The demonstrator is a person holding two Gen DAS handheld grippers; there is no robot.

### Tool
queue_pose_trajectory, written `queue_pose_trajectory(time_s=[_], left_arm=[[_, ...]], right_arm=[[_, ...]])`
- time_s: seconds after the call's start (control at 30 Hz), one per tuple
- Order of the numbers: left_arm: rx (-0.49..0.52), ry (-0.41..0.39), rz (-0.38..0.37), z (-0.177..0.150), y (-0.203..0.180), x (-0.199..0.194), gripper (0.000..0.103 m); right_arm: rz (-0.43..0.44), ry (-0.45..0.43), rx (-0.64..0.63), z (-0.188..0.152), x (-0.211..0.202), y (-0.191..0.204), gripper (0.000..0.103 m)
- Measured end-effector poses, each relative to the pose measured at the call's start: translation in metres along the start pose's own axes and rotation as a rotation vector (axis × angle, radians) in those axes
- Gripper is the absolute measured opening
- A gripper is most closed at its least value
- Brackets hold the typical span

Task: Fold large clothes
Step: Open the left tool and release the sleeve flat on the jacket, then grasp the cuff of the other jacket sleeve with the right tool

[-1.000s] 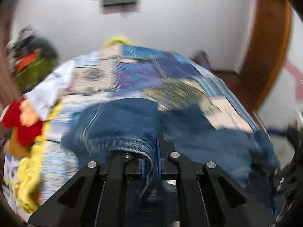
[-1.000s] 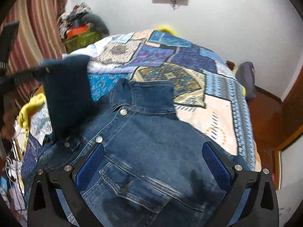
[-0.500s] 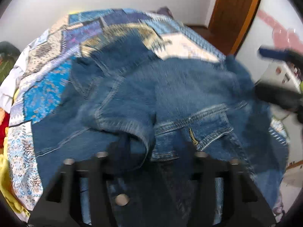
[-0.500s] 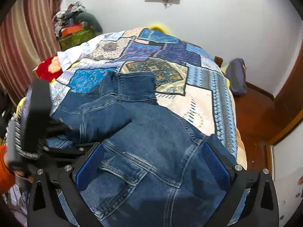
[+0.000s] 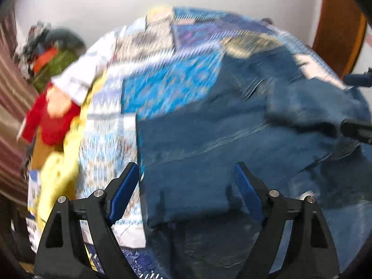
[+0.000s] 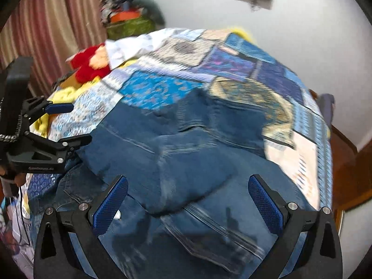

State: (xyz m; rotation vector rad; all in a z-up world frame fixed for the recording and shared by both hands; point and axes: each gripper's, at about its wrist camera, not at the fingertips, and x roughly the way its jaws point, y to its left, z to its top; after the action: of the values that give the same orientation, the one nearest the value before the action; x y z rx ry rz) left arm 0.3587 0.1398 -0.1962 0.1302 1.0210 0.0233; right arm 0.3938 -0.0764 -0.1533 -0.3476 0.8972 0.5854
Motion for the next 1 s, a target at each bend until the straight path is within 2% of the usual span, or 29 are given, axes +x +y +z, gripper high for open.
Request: queue_pose_trajectory(time_s=[0.23,0.33,0.37,0.43,0.53,0.57,0.6,0.67,0.83,1.0], left_arm=[[-0.063,0.122,-0.008,-0.029,0.021,0.053,0.083],[-0.091,0.152,-0.033,-0.037,0.021,0.069,0.084],[-0.102,0.152,-0.040,-0.040,0.021,0.071,0.084],[-0.121,0.147,-0.052,-0.042,0.024,0.074,0.084],[-0.158,0.150,-0.074,-0.046,0.027,0.076,0.086],[-0.167,0.150,-0.076,-0.047,0.028,0.076,0.086],[-0.171,0.150,-0.077,-0.048,0.028,0.076,0.086],[-0.167,0.149,-0.066,-0.049,0.027,0.075,0.086],[-0.137,0.149,-0.013,-0.050,0.017,0.069,0.086],[-0.106,0.169,0.023,-0.041,0.012,0.065,0.085]], right_arm=[[-0.066,0.125,-0.036,0.021,0.076,0.022,0.102],[-0.077,0.173,-0.033,0.024,0.103,0.023,0.086],[-0.084,0.181,-0.032,0.024,0.109,0.022,0.076],[-0.098,0.162,-0.026,0.024,0.111,0.019,0.069],[-0.065,0.121,0.007,0.023,0.103,0.012,0.051],[-0.046,0.109,0.029,0.022,0.098,0.007,0.039],[-0.031,0.098,0.052,0.022,0.092,0.003,0.032],[-0.011,0.074,0.080,0.022,0.078,-0.003,0.021],[-0.029,-0.019,0.136,0.018,0.029,-0.023,0.017],[-0.053,-0.085,0.201,-0.004,-0.024,-0.057,0.015]])
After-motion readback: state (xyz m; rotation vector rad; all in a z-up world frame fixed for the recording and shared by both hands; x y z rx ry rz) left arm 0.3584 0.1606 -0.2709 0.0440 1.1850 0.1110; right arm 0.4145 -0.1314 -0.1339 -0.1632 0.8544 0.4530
